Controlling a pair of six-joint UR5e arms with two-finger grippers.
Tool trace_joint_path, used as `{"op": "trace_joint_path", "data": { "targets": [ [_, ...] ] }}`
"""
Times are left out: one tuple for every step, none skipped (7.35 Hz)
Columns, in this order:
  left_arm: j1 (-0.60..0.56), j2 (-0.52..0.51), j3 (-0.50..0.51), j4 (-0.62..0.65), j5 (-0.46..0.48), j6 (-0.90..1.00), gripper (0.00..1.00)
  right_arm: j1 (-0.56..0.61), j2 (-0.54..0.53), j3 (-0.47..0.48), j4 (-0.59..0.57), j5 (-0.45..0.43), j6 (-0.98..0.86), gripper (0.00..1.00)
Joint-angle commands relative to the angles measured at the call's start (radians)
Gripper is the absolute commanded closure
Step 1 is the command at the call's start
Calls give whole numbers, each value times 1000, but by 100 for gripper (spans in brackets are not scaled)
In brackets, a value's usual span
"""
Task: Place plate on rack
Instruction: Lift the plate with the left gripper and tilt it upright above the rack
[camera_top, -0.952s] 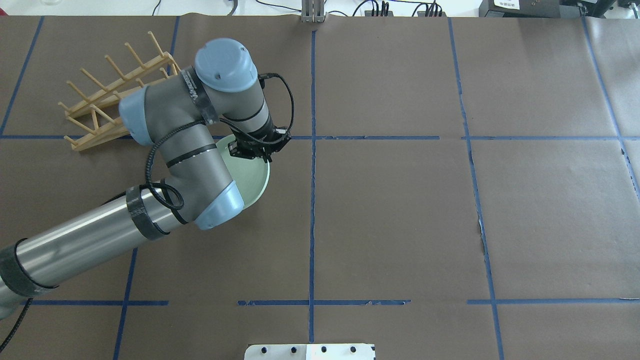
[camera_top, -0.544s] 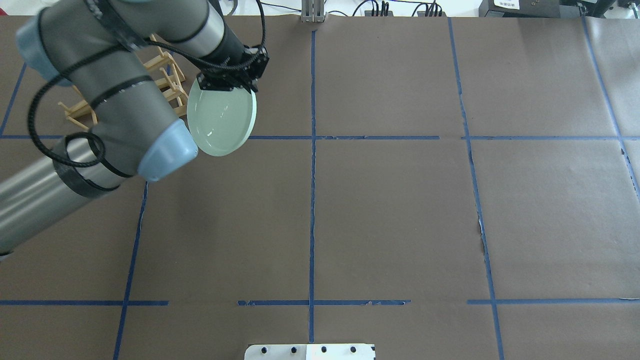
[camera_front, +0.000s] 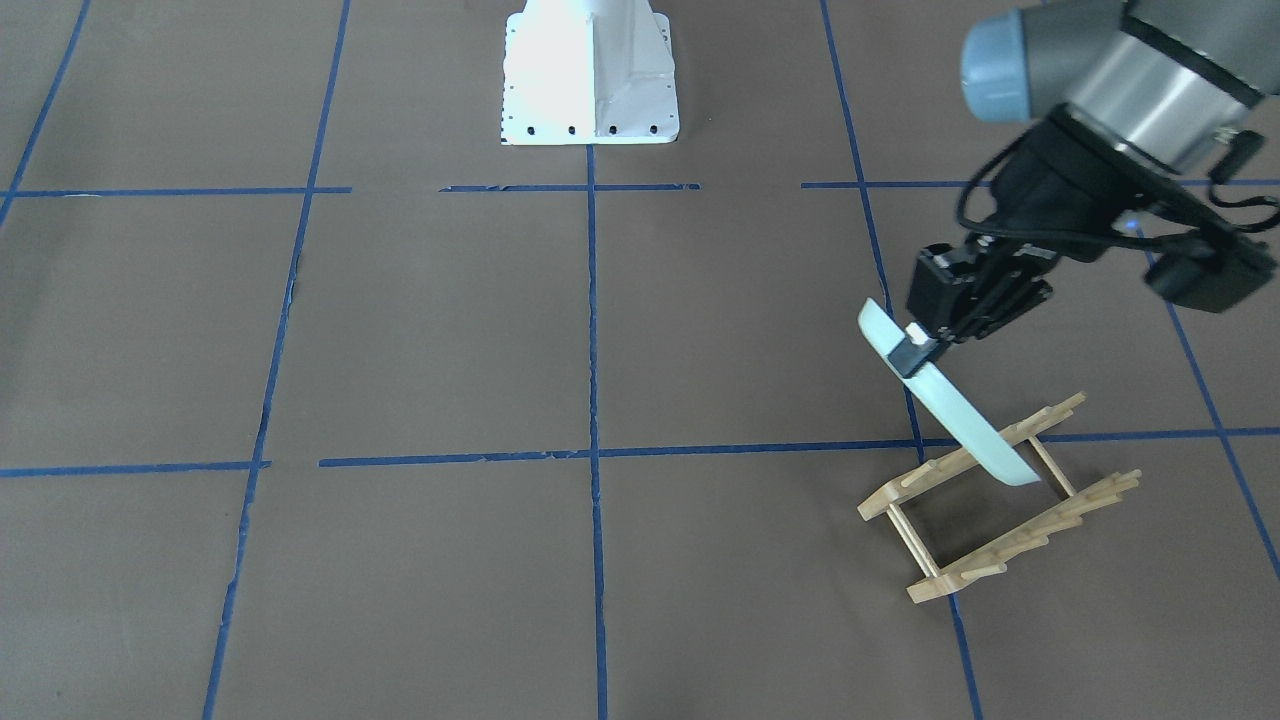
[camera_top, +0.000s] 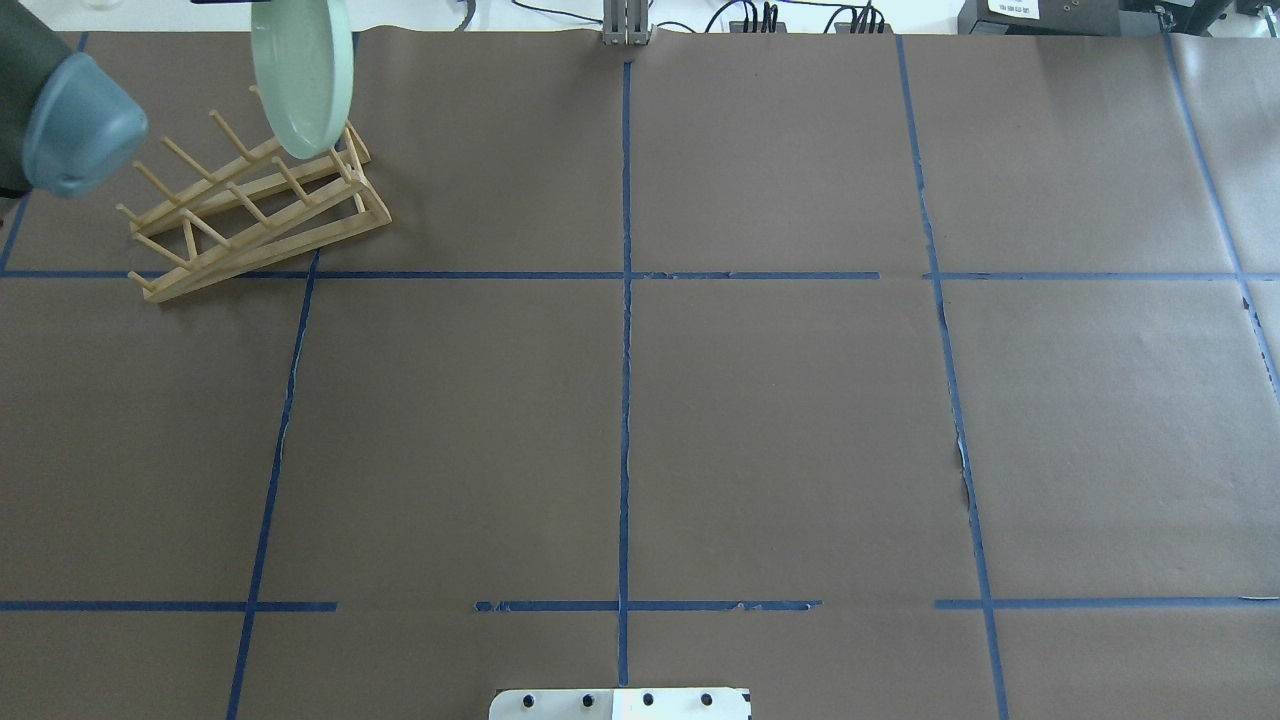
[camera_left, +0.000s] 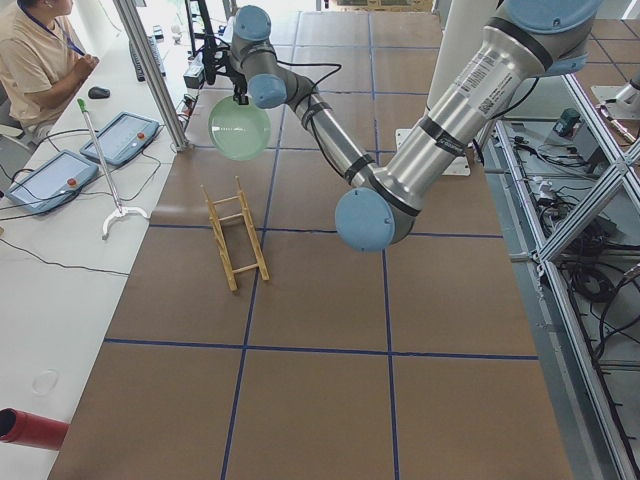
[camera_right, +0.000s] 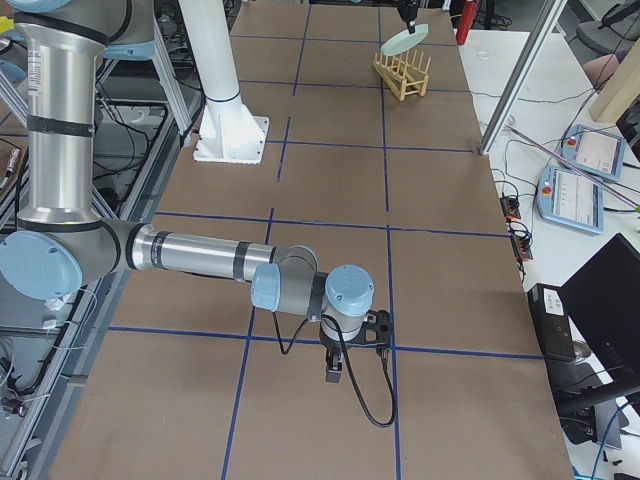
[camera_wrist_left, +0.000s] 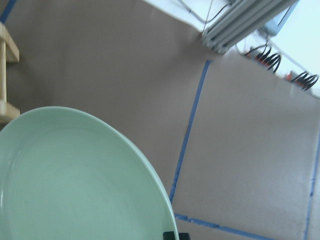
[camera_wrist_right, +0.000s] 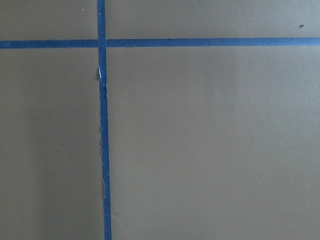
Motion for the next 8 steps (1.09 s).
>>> {"op": "trace_joint_path", "data": {
  "targets": [
    [-102, 39, 203, -249, -189, 77, 100, 0, 0, 0, -2, 0, -1, 0],
    [-105, 40, 247, -354, -193, 74, 100, 0, 0, 0, -2, 0, -1, 0],
    [-102, 31, 296, -442, -193, 66, 100, 0, 0, 0, 0, 0, -1, 0],
    [-99, 28, 301, -523, -170, 13, 100, 0, 0, 0, 0, 0, -1, 0],
    [-92, 30, 312, -585, -94, -12, 100, 0, 0, 0, -2, 0, -1, 0],
    [-82, 31, 324, -692, -43, -155, 100, 0, 0, 0, 0, 0, -1, 0],
    [-79, 33, 367, -858, 12, -259, 100, 0, 0, 0, 0, 0, -1, 0],
    [-55, 37, 411, -948, 36, -266, 100, 0, 0, 0, -2, 0, -1, 0]
  ]
}}
